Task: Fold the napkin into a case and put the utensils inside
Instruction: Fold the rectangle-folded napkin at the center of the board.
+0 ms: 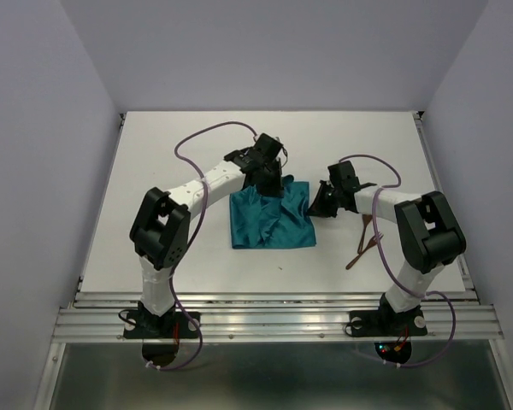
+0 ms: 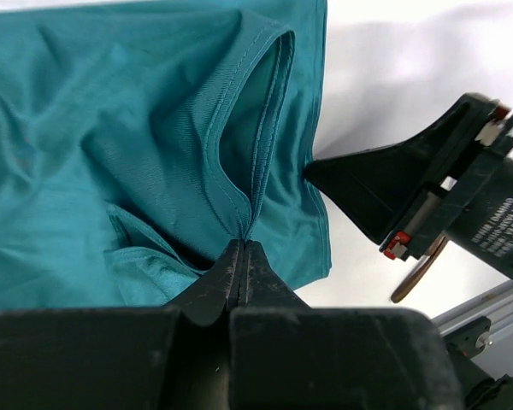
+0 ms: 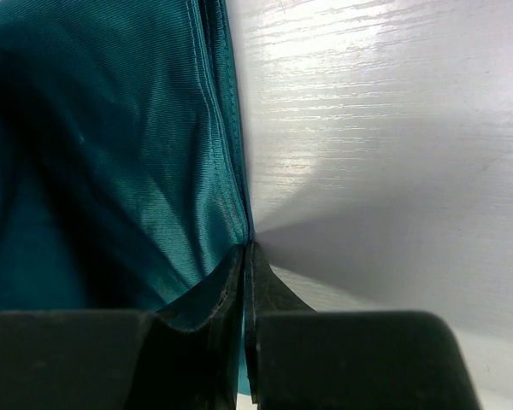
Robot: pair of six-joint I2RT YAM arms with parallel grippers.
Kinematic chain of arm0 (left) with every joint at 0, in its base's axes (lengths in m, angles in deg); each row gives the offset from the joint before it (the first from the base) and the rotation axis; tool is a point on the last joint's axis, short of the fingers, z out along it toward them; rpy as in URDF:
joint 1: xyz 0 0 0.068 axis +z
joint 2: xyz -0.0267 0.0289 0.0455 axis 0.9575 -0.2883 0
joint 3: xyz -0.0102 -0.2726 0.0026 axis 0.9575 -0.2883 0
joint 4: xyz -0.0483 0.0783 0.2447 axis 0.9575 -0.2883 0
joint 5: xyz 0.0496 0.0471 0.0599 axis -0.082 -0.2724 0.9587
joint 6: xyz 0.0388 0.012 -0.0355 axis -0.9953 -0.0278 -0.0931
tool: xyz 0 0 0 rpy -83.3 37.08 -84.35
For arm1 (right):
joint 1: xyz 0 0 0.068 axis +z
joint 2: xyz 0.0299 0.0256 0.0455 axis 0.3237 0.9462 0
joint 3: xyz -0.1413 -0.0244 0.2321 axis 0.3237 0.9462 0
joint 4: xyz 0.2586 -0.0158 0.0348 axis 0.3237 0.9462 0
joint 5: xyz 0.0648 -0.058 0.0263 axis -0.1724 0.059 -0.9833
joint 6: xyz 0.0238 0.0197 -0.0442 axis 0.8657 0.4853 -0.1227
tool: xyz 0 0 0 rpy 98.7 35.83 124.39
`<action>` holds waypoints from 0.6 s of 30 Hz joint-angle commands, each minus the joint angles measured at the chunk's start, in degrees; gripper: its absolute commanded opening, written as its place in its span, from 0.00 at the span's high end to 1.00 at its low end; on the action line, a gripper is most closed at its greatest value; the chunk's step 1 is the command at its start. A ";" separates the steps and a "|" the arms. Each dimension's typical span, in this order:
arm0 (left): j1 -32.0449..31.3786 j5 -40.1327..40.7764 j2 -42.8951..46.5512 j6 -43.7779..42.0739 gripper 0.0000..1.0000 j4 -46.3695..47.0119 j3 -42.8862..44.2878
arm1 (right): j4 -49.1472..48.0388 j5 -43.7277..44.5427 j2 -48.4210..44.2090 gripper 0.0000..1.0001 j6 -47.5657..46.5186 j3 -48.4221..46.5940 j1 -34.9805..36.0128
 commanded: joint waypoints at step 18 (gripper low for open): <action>-3.03 -3.95 -7.72 4.02 1.00 1.65 9.01 | -1.22 -0.34 1.05 0.94 0.28 0.65 0.82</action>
